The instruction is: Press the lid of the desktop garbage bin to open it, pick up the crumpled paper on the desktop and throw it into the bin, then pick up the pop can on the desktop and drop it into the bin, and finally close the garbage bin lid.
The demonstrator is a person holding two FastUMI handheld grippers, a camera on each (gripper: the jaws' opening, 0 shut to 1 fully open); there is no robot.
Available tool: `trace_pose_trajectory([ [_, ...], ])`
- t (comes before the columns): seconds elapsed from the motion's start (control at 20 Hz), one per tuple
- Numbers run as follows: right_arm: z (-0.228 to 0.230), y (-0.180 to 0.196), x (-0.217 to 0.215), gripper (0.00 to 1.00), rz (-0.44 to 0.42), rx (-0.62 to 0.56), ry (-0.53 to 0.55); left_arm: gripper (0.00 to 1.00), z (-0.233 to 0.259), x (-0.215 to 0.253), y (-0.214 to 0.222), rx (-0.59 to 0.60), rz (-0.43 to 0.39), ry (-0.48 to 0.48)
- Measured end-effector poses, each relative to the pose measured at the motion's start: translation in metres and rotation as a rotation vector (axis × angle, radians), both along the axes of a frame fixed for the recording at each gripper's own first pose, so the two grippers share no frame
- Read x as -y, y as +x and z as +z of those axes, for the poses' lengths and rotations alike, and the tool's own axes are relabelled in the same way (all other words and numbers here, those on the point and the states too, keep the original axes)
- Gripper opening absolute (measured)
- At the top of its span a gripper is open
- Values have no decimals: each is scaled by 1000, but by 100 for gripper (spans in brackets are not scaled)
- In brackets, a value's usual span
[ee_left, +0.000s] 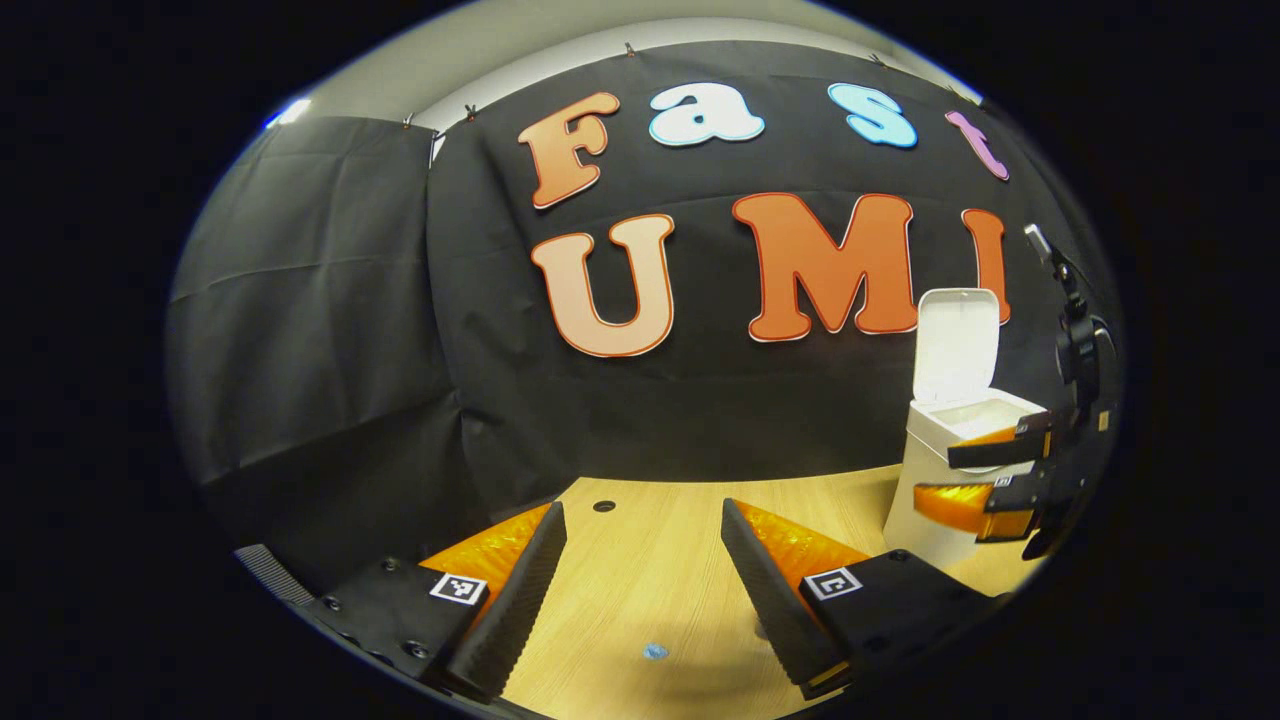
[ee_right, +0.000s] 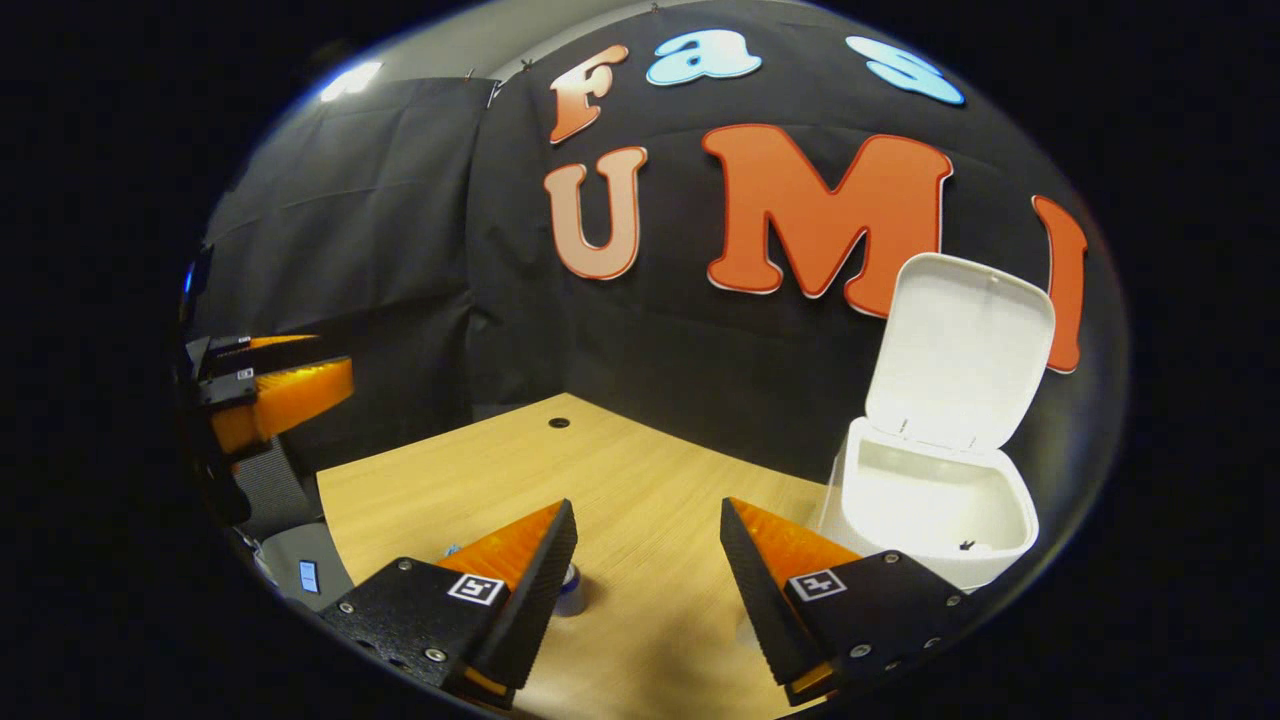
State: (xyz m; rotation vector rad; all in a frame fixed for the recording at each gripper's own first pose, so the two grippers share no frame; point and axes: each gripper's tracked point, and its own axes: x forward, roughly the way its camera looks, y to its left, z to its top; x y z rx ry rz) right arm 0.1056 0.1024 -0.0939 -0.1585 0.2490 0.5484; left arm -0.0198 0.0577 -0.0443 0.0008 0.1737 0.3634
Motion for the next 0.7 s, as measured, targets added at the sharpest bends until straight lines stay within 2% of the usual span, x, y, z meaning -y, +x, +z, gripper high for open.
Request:
trace_pose_trajectory([
  [0.25,-24,-3,-16,92,54,-46,-26,99,-17,-5,-9,-36,27,-42],
  [0.7,-49,-16,-26,93,129,-99,-52,100,-89,-14,-10,-194,72,-177],
])
